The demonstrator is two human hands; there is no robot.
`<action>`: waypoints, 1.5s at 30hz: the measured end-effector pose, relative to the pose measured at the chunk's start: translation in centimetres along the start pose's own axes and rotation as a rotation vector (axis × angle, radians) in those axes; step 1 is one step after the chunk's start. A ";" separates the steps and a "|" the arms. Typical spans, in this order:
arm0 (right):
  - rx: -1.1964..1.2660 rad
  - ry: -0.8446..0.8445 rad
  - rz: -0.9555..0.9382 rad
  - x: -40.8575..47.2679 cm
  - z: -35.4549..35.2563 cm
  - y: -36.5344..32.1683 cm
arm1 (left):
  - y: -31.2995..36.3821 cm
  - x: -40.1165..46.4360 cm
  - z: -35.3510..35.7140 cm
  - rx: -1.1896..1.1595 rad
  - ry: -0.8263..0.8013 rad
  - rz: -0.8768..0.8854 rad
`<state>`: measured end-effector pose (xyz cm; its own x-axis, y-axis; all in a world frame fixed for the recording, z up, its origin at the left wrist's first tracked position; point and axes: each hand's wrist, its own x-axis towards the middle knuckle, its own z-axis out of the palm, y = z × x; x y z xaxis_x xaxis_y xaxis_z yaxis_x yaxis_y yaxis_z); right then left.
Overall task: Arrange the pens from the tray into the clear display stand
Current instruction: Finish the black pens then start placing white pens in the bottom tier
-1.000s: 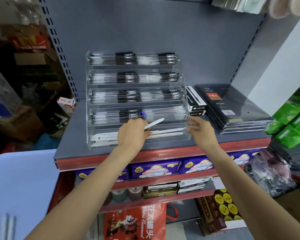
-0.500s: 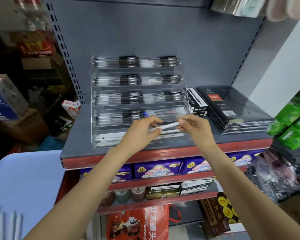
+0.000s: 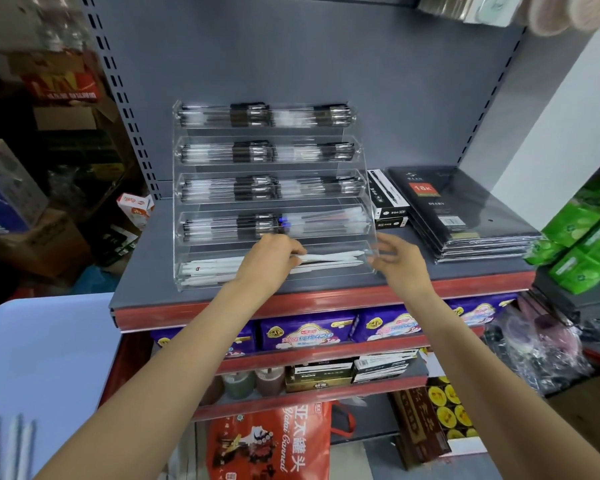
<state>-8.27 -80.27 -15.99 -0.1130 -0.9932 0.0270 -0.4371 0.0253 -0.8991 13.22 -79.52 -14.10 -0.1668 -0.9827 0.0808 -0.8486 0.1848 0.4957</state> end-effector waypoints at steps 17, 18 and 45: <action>-0.183 0.104 -0.242 -4.4 4.5 -4.4 | -1.1 -2.6 -1.4 -0.238 0.175 0.050; -0.161 0.062 -0.242 -5.0 5.5 -5.1 | -1.4 -3.4 -1.8 -0.269 0.198 0.045; -0.695 -0.488 0.067 -27.6 49.2 -7.9 | -43.5 -34.5 -7.5 0.171 -0.275 -0.239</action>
<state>42.23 -58.61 -31.12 0.1695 -0.9205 -0.3520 -0.9099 -0.0089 -0.4148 59.63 -53.79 -31.92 -0.0633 -0.9622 -0.2650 -0.9471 -0.0258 0.3200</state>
